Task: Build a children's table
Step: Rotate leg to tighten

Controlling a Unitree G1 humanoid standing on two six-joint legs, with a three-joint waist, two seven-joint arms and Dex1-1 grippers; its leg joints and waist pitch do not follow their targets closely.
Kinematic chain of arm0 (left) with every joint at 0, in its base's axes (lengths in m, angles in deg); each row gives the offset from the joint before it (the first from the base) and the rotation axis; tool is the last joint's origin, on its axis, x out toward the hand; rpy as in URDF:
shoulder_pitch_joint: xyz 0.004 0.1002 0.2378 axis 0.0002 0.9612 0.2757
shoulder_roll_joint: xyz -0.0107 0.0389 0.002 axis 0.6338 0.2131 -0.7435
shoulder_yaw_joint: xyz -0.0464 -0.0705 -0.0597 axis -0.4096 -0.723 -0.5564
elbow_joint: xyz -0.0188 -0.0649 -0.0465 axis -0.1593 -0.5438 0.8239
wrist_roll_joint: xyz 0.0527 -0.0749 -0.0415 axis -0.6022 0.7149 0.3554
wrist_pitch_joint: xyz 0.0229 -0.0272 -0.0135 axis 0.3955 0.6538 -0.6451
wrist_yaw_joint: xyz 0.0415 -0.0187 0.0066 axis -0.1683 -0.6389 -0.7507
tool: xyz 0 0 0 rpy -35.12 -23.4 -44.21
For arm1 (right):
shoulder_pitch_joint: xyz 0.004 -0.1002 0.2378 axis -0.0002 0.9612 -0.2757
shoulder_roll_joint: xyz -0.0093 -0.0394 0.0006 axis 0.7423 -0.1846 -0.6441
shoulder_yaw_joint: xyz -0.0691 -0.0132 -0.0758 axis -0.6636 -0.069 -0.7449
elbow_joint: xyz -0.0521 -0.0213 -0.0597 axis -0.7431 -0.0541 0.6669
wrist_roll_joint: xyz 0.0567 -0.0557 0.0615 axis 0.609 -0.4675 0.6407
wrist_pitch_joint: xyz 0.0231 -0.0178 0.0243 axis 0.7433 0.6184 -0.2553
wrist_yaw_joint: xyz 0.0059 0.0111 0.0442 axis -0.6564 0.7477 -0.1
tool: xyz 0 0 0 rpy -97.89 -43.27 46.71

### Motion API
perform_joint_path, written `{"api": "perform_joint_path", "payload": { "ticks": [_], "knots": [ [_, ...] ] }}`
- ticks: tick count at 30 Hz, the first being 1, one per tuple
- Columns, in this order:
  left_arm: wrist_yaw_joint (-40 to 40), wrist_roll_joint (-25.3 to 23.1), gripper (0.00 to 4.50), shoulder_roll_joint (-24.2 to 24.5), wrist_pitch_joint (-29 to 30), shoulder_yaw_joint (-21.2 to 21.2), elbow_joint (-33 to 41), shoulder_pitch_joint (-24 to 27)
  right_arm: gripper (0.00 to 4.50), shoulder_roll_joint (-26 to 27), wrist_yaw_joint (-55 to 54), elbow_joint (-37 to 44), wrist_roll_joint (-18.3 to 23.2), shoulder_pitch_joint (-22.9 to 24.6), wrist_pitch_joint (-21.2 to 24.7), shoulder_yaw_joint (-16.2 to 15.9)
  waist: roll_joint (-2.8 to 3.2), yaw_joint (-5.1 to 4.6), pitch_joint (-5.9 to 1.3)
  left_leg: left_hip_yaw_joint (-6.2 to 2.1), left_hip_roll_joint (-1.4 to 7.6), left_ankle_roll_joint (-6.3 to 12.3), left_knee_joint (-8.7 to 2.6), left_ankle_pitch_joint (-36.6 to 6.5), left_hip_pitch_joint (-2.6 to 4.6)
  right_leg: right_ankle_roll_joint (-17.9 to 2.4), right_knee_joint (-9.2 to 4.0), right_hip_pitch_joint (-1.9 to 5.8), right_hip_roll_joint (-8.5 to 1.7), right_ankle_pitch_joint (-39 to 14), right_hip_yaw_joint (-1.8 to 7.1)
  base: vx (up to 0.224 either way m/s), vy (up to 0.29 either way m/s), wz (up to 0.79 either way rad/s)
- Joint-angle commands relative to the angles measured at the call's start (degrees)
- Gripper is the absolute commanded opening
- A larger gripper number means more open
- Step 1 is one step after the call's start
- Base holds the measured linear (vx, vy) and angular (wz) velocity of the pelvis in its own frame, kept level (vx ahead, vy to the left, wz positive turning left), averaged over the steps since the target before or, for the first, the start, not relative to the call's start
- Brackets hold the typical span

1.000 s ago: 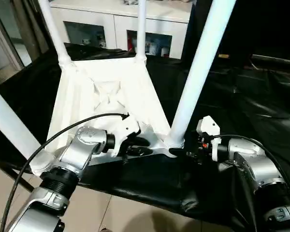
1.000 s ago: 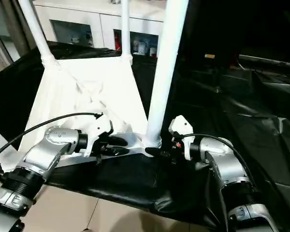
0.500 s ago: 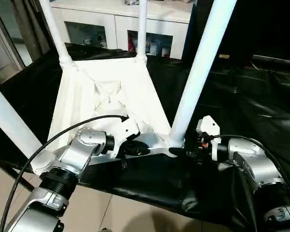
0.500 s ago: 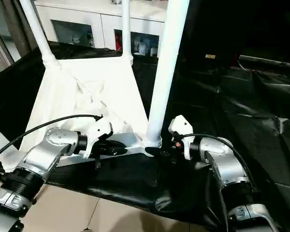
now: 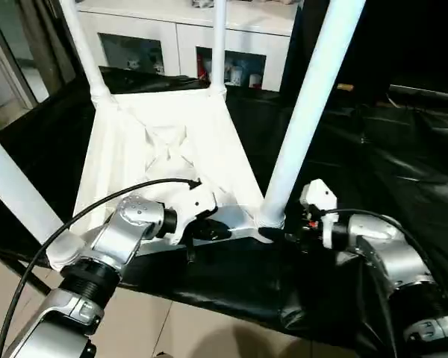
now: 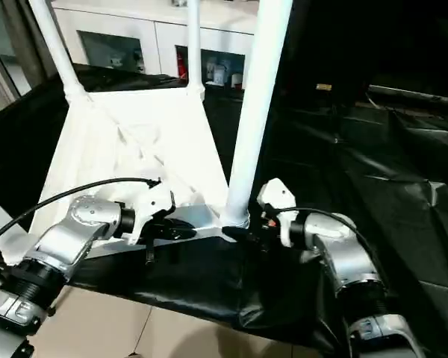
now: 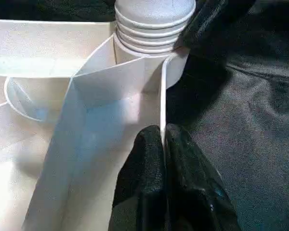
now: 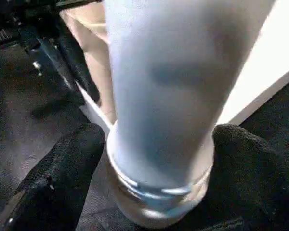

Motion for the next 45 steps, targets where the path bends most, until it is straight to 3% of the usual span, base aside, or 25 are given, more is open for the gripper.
{"api": "perform_joint_path", "payload": {
  "ticks": [1,6,9,10,18,21,28,31,35,36,39,43,45],
  "knots": [
    [-0.27,-1.14,0.00,-0.06,-0.20,0.60,-0.85,0.11,3.73,-0.06,-0.46,-0.56,-0.53,-1.23,-0.34,-0.16,-0.52,0.03,-4.01,-0.23,1.18,2.94,-3.74,-11.33,0.53,-11.62,-4.27,3.28,-3.34,-14.27,2.35,0.000,0.000,0.00],
    [-0.04,-0.84,0.00,-0.07,-0.23,0.61,-0.96,0.01,3.25,0.67,-0.91,-1.01,-0.54,-1.64,0.17,-0.16,-0.56,0.06,-4.12,-0.24,1.13,3.06,-3.68,-10.17,0.40,-11.49,-4.11,3.35,-3.35,-13.17,2.40,0.000,0.000,0.00],
    [-0.03,-0.73,0.00,-0.05,-0.23,0.59,-1.01,-0.01,3.19,0.77,-1.15,-1.44,-0.66,-1.92,0.26,-0.15,-0.47,0.03,-4.11,-0.25,1.18,3.05,-3.70,-10.33,0.48,-11.82,-4.07,3.30,-3.33,-12.98,2.35,0.000,0.000,0.00],
    [-0.04,-0.66,0.00,-0.02,-0.24,0.55,-1.05,-0.01,2.89,0.81,-1.28,-1.68,-0.63,-2.05,0.30,-0.09,-0.61,0.01,-4.09,-0.24,1.17,3.09,-3.71,-10.29,0.41,-11.82,-4.05,3.34,-3.32,-12.82,2.36,0.000,0.000,0.00],
    [-0.43,-0.46,0.00,0.03,0.20,0.36,-1.34,-0.02,2.75,0.95,-1.56,-2.13,-0.80,-1.96,0.25,-0.15,-0.44,0.02,-4.12,-0.27,1.18,3.05,-3.72,-10.19,0.38,-11.86,-3.98,3.39,-3.33,-12.40,2.38,0.000,0.000,0.00],
    [-3.65,-0.58,0.00,-1.30,0.99,-0.72,-2.57,-0.74,2.75,1.93,-6.34,-3.74,-2.22,-2.04,0.34,0.31,-0.46,-0.11,-3.94,-0.20,1.13,2.67,-3.77,-10.92,0.48,-11.68,-4.21,3.18,-3.33,-13.88,2.38,0.000,0.000,0.00],
    [-20.44,-3.73,0.00,-8.77,1.75,-2.81,-10.55,-6.35,2.74,9.67,-30.17,-11.03,-5.55,-4.47,2.39,3.87,-0.58,-0.85,-3.66,-0.52,0.67,0.17,-3.98,-14.97,0.99,-7.62,-5.65,2.87,-3.43,-25.07,2.03,0.000,0.000,0.00],
    [-27.71,-4.75,0.00,-12.43,1.50,-3.47,-14.47,-9.19,2.74,13.93,-38.35,-13.04,-6.51,-5.98,3.13,4.25,-0.26,-1.16,-3.73,-0.58,0.64,0.03,-4.05,-15.10,0.98,-7.23,-5.78,2.70,-3.32,-25.09,2.06,0.000,0.000,0.00],
    [-29.26,-5.99,0.00,-14.57,-0.79,-2.15,-16.53,-10.69,2.74,17.99,-38.74,-13.47,-6.70,-6.86,1.24,2.52,-0.28,-1.21,-3.93,-0.53,0.65,0.92,-4.08,-14.34,0.57,-8.36,-5.52,2.94,-3.28,-20.27,2.15,0.000,0.000,0.00],
    [-29.03,-6.12,0.00,-14.93,-1.54,-1.92,-16.98,-10.82,3.09,19.16,-36.64,-13.01,-5.39,-6.74,0.29,2.47,-0.26,-1.09,-4.04,-0.54,0.72,1.34,-4.02,-13.60,0.50,-8.93,-5.19,3.13,-3.38,-18.09,2.22,0.000,0.000,0.00],
    [-26.62,-5.72,0.00,-14.53,-2.52,-1.64,-16.64,-10.20,3.44,19.29,-34.28,-12.37,-3.88,-6.58,0.13,3.14,-0.33,-1.02,-4.05,-0.49,0.74,2.01,-3.99,-12.87,0.42,-9.73,-4.98,3.27,-3.38,-16.50,2.22,0.000,0.000,0.00],
    [-20.86,-4.69,0.00,-12.19,-4.74,-1.31,-15.27,-8.50,3.80,15.97,-27.90,-10.24,-2.66,-6.60,-1.00,3.15,-0.50,-1.16,-3.86,-0.57,0.72,2.49,-4.14,-13.66,0.13,-9.29,-5.17,3.47,-3.44,-18.73,2.07,0.000,0.000,0.00],
    [-17.66,-3.99,0.00,-10.84,-5.98,-1.46,-14.66,-7.72,3.94,13.31,-23.15,-8.54,-2.10,-6.29,-0.69,2.69,-0.48,-1.12,-3.87,-0.56,0.87,2.66,-4.07,-13.58,0.32,-9.14,-5.35,3.33,-3.54,-19.39,2.14,0.000,0.000,0.00]
  ]
}}
